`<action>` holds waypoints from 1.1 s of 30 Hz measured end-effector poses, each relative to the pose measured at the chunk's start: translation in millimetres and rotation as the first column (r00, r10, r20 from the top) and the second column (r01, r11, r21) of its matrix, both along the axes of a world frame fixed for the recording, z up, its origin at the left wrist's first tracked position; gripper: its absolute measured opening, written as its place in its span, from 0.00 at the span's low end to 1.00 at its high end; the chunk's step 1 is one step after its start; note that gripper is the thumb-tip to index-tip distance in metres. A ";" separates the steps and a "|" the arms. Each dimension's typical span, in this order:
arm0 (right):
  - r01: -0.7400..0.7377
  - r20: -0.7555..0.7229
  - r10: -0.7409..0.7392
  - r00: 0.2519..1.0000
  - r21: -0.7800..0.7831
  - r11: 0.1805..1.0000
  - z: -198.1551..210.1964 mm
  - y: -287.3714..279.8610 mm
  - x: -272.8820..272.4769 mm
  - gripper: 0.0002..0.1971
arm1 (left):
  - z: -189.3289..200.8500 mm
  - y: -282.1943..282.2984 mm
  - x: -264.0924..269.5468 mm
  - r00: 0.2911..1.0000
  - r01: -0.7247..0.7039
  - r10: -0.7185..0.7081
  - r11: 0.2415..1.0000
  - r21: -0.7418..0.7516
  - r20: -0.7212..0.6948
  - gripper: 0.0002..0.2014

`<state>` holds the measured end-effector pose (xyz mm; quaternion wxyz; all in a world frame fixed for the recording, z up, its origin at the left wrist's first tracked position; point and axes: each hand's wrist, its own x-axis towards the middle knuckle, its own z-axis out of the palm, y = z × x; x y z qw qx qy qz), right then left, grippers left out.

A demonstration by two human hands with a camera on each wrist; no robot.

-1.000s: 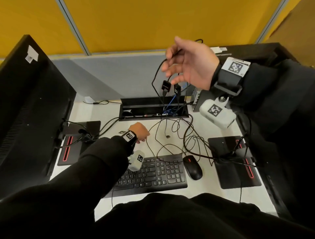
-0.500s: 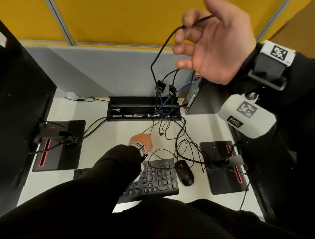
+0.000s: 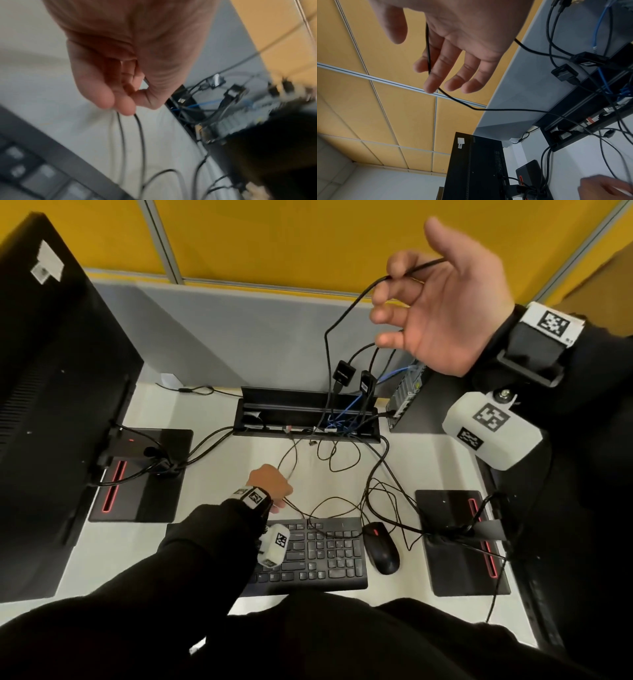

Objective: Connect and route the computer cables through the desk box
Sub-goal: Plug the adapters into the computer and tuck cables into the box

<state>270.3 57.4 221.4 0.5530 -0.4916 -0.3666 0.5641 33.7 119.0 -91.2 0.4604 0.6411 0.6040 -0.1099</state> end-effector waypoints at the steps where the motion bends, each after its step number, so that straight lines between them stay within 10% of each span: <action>1: 0.006 -0.002 -0.006 1.000 0.007 1.000 1.3 0.2 0.1 0.22 | 7.9 -8.2 0.2 0.994 -0.065 0.070 0.996 -0.066 0.083 0.08; 7: 0.075 -0.001 -0.075 0.997 0.101 0.992 18.4 14.5 -3.1 0.16 | 38.7 -81.2 20.1 0.886 0.447 -0.403 0.873 -0.195 0.229 0.07; 13: 0.009 0.044 -0.016 0.999 0.151 0.988 27.4 34.6 -26.6 0.16 | 37.5 -117.9 89.0 0.573 0.779 -0.803 0.596 0.194 0.165 0.10; 16: -0.085 0.023 0.083 0.996 0.105 0.991 18.5 34.3 -39.5 0.18 | 37.9 -128.8 106.8 0.529 0.797 -0.831 0.555 0.236 0.170 0.18; 20: -0.145 0.013 0.145 0.989 0.011 0.989 -6.1 33.1 -42.9 0.20 | 40.7 -95.7 80.1 0.676 0.626 -0.691 0.722 0.295 0.256 0.16; 24: -0.166 -0.015 0.165 0.986 -0.061 0.984 -35.6 31.3 -40.1 0.20 | 34.6 -32.5 12.1 0.848 0.152 -0.205 0.977 0.147 0.489 0.09; 29: -0.254 -0.009 0.255 0.967 -0.095 0.962 -48.1 42.9 -57.8 0.20 | 22.5 27.5 -28.7 0.946 -0.090 -0.063 0.891 0.445 0.319 0.16; 33: -0.351 0.010 0.352 0.936 -0.056 0.935 -43.9 53.4 -80.1 0.20 | 35.1 34.8 -10.8 0.892 0.102 -0.283 0.885 0.455 0.351 0.52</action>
